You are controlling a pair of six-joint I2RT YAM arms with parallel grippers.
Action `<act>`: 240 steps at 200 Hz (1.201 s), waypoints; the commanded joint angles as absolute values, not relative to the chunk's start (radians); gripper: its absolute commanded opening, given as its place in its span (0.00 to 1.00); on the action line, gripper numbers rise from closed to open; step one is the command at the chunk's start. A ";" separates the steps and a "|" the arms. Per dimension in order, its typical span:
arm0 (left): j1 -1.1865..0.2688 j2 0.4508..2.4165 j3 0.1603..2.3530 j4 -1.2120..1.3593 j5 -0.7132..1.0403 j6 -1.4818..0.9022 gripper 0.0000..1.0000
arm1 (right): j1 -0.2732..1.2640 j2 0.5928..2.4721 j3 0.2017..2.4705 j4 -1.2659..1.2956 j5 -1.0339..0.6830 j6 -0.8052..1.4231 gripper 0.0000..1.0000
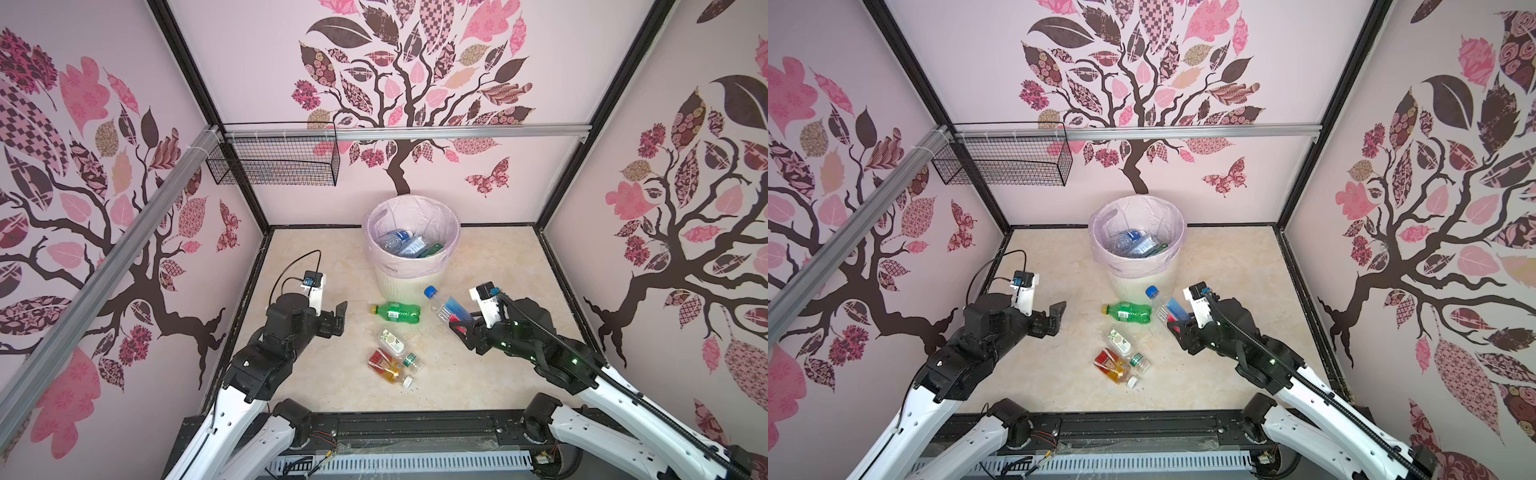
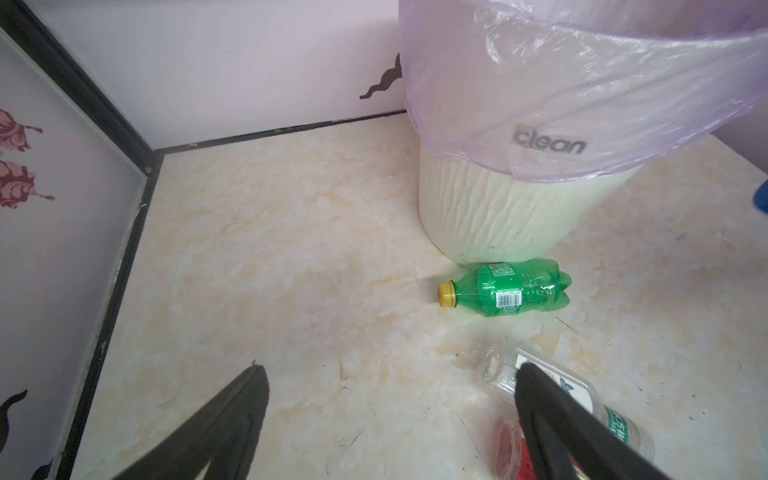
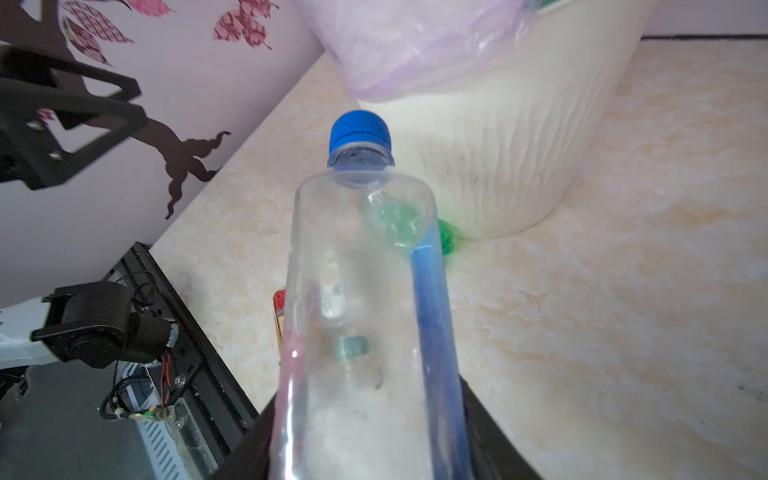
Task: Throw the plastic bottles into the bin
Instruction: 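Close the right gripper on the blue-capped bottle and carry it over the bin, then open the right gripper to drop the blue-capped bottle into the bin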
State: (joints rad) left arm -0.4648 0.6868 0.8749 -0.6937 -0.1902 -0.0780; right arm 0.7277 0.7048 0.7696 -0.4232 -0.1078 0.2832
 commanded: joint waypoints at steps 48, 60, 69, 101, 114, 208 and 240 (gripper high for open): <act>-0.462 0.705 0.869 -0.668 -0.200 -0.074 0.95 | 0.726 0.619 0.853 -0.454 -0.048 0.266 0.51; -0.462 0.710 0.866 -0.660 -0.193 -0.076 0.95 | 0.726 0.630 0.868 -0.470 -0.022 0.266 0.51; -0.462 0.714 0.867 -0.654 -0.187 -0.076 0.95 | 0.726 0.646 0.881 -0.474 -0.014 0.264 0.51; -0.462 0.733 0.888 -0.657 -0.159 -0.062 0.95 | 0.726 0.752 0.973 -0.413 -0.014 0.223 0.50; -0.462 0.734 0.897 -0.666 -0.142 -0.051 0.95 | 0.721 0.849 1.071 -0.385 -0.013 0.183 0.48; -0.462 0.742 1.016 -0.777 0.083 0.067 0.96 | 0.597 1.565 1.789 -0.569 -0.193 0.071 0.88; -0.462 0.805 1.056 -0.825 0.200 0.174 0.95 | 0.595 1.408 1.644 -0.511 -0.136 0.070 0.92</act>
State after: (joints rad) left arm -0.4644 0.7692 1.0103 -0.7677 0.0746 0.0635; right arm 0.5941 1.5520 1.6932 -0.5194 -0.1699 0.0837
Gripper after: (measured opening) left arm 0.958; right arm 0.905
